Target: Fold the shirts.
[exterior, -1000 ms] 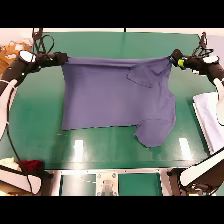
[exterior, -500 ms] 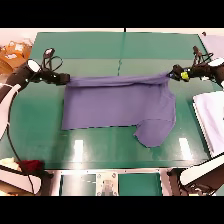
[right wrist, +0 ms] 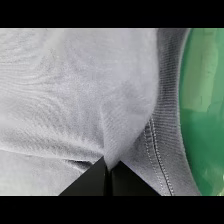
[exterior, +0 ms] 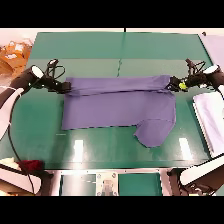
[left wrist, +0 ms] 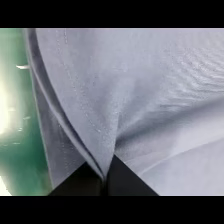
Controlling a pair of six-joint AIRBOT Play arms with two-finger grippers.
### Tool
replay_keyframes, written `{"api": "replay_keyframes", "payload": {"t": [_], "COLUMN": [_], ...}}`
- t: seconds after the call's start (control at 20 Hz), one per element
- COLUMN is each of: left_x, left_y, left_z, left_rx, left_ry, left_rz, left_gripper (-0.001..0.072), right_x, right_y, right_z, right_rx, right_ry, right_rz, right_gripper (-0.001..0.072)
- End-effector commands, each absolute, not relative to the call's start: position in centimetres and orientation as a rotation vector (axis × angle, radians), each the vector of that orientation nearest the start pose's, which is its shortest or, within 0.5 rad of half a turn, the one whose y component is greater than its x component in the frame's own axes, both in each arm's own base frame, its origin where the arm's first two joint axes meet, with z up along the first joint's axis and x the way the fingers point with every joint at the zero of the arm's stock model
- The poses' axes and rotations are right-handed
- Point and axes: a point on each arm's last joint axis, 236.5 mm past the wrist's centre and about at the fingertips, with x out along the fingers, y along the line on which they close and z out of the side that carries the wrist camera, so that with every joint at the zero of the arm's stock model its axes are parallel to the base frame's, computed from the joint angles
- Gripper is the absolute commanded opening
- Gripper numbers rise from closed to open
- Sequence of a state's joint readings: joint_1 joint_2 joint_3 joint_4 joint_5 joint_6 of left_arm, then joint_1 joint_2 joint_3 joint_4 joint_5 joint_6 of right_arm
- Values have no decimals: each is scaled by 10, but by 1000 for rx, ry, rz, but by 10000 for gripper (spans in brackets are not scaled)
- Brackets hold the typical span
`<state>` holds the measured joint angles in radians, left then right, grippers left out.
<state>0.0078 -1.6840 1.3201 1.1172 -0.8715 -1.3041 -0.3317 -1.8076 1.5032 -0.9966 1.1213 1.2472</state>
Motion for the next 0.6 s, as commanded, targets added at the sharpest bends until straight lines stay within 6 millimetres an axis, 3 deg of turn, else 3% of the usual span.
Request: {"api": "replay_keyframes", "payload": {"t": [0.0, 0.05, 0.1, 0.15, 0.2, 0.3, 0.35, 0.4, 0.45, 0.5, 0.55], "left_x": [486, 479, 471, 461, 453, 436, 426, 417, 408, 400, 392], "left_y": [-85, -88, -91, -93, -92, -84, -75, -66, -58, -52, -45], "left_z": [-72, -74, -75, -76, -75, -64, -56, -48, -41, -35, -27], "left_rx": [-308, -312, -315, -337, -354, -373, -387, -398, -406, -401, -373], "left_ry": [1175, 1202, 1238, 1283, 1328, 1423, 1479, 1530, 1571, 1595, 1604], "left_rz": [-282, -294, -309, -312, -310, -314, -299, -280, -270, -259, -242], "left_gripper": [23, 24, 161, 457, 497, 497, 496, 495, 414, 201, 123], "right_x": [488, 488, 488, 487, 485, 474, 466, 454, 441, 427, 413], "right_y": [-47, -47, -47, -47, -49, -66, -75, -83, -88, -93, -96], "right_z": [-71, -71, -69, -66, -60, -47, -42, -36, -32, -28, -24], "right_rx": [512, 516, 514, 511, 517, 524, 531, 537, 535, 537, 537], "right_ry": [1239, 1240, 1240, 1246, 1262, 1312, 1339, 1369, 1402, 1436, 1465], "right_rz": [176, 174, 177, 183, 185, 124, 82, 49, 30, 5, -15], "right_gripper": [23, 25, 128, 268, 315, 312, 274, 175, 81, 23, 23]}}
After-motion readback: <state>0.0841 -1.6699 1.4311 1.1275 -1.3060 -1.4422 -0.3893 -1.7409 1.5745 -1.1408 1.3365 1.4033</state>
